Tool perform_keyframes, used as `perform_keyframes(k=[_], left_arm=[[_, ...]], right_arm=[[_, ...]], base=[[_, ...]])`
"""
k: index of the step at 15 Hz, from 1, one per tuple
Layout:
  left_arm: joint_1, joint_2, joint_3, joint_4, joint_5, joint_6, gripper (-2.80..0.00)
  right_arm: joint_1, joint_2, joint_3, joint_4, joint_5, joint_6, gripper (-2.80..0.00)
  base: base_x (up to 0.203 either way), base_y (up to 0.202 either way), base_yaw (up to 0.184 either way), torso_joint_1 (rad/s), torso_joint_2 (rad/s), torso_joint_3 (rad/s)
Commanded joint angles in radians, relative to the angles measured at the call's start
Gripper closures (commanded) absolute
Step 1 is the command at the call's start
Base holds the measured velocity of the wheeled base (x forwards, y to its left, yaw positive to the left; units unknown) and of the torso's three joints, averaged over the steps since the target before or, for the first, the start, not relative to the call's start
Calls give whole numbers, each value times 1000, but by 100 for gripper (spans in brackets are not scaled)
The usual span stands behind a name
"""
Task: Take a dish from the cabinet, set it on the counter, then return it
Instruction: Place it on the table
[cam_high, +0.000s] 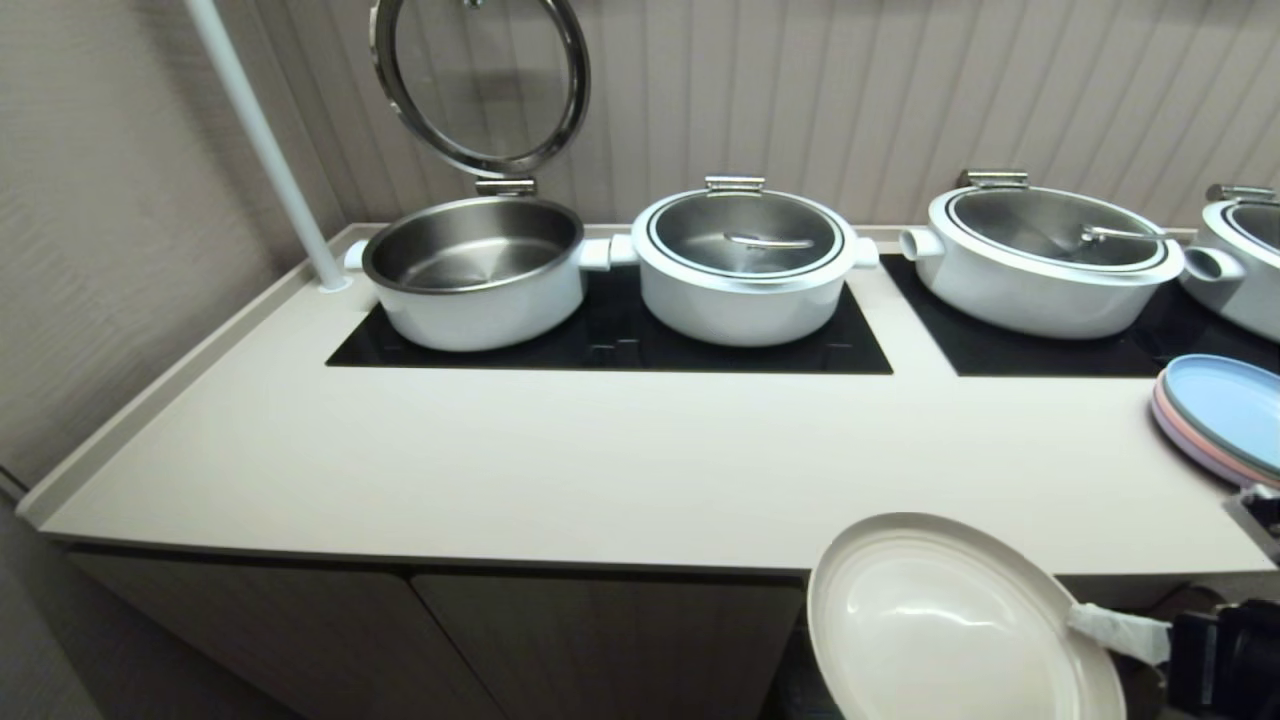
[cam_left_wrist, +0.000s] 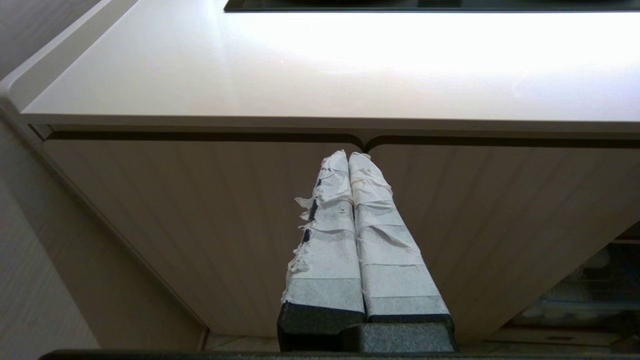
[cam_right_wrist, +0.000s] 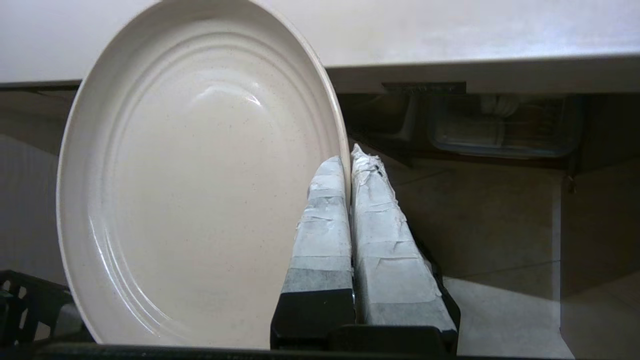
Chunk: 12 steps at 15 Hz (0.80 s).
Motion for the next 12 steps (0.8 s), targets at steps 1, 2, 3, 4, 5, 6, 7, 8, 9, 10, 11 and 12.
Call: perform_keyframes(k=[1, 2, 3, 4, 5, 6, 7, 8, 9, 10, 11, 12], left_arm=[[0, 0, 0, 0, 0, -1, 0], [0, 0, 0, 0, 0, -1, 0], [0, 0, 0, 0, 0, -1, 0], [0, 0, 0, 0, 0, -1, 0], [0, 0, 0, 0, 0, -1, 0], [0, 0, 0, 0, 0, -1, 0], [0, 0, 0, 0, 0, -1, 0], [0, 0, 0, 0, 0, -1, 0], [0, 0, 0, 0, 0, -1, 0], [0, 0, 0, 0, 0, -1, 0], [0, 0, 0, 0, 0, -1, 0], [0, 0, 0, 0, 0, -1, 0]], right_arm=[[-1, 43, -39, -2, 2, 2, 0], [0, 57, -57, -2, 2, 2, 0], [-1, 68, -73, -1, 2, 2, 0], [0, 82, -86, 0, 2, 2, 0], [-1, 96, -97, 0, 2, 2, 0], [0, 112, -107, -1, 2, 2, 0], [0, 136, -120, -1, 2, 2, 0], [0, 158, -132, -1, 3, 2, 0], [0, 189, -150, -2, 3, 1, 0], [0, 220, -175, -2, 3, 2, 0], [2, 251, -202, -3, 3, 10, 0], [9, 285, -234, -6, 3, 25, 0]], base=[[0, 0, 0, 0, 0, 0], [0, 0, 0, 0, 0, 0], [0, 0, 0, 0, 0, 0], [0, 0, 0, 0, 0, 0], [0, 0, 0, 0, 0, 0], [0, 0, 0, 0, 0, 0], [0, 0, 0, 0, 0, 0], [0, 0, 0, 0, 0, 0], [0, 0, 0, 0, 0, 0], [0, 0, 0, 0, 0, 0], [0, 0, 0, 0, 0, 0], [0, 0, 0, 0, 0, 0]])
